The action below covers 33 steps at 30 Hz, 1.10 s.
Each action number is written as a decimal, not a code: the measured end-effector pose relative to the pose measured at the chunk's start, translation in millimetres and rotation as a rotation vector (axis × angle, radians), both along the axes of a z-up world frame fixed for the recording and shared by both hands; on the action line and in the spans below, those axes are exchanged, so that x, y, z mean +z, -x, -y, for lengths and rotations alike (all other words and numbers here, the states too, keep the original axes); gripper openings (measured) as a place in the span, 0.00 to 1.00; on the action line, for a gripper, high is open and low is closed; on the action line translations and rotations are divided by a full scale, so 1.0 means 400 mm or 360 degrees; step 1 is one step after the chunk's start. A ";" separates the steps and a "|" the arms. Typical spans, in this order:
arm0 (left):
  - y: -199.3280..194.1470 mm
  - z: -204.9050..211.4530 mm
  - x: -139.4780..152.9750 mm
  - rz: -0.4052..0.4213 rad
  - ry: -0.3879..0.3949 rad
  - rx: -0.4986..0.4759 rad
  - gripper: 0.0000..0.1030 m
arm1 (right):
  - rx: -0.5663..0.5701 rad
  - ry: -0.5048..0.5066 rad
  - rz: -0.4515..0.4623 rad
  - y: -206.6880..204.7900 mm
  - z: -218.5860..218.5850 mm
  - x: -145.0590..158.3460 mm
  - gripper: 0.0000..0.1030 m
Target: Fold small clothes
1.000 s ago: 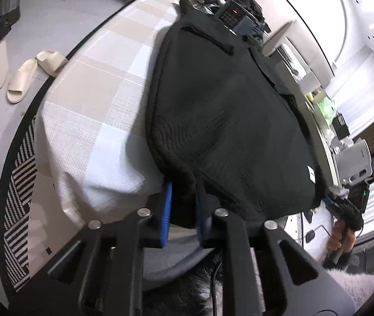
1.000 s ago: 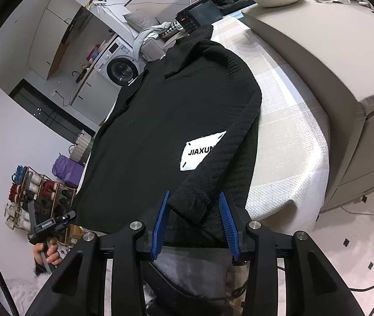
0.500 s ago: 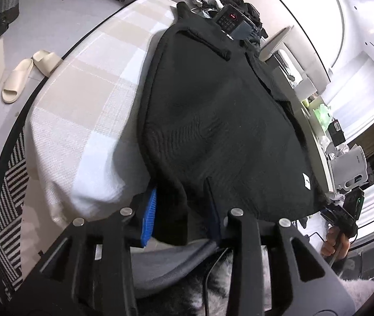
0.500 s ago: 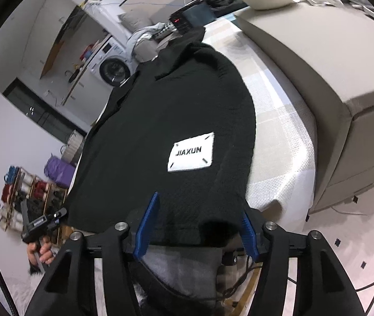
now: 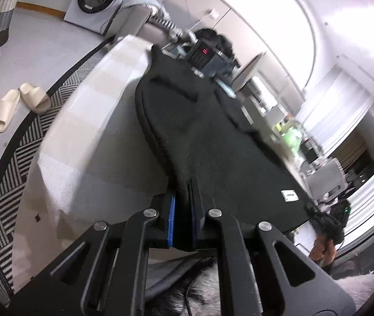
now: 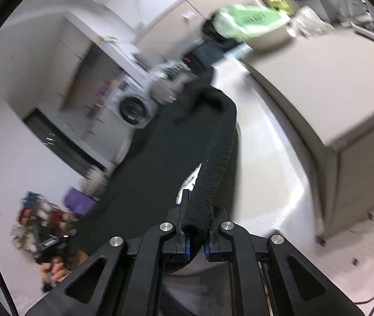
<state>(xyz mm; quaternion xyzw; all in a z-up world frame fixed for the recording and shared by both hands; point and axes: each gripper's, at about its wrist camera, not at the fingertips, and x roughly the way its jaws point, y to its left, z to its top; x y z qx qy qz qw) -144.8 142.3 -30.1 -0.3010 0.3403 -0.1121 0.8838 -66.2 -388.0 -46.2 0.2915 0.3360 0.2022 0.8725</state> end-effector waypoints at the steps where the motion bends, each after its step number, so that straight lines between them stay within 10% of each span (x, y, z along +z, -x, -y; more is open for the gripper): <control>1: 0.010 -0.007 0.004 0.0028 0.0027 -0.0002 0.06 | 0.0005 0.0006 0.0016 0.005 0.000 0.005 0.07; 18: 0.011 -0.079 0.073 0.0217 0.0161 0.0034 0.06 | 0.0023 -0.0112 0.0188 0.010 0.008 0.063 0.07; 33: -0.413 -0.127 0.265 0.0442 0.0114 0.0192 0.06 | -0.0507 0.0031 0.0389 -0.356 -0.075 0.273 0.07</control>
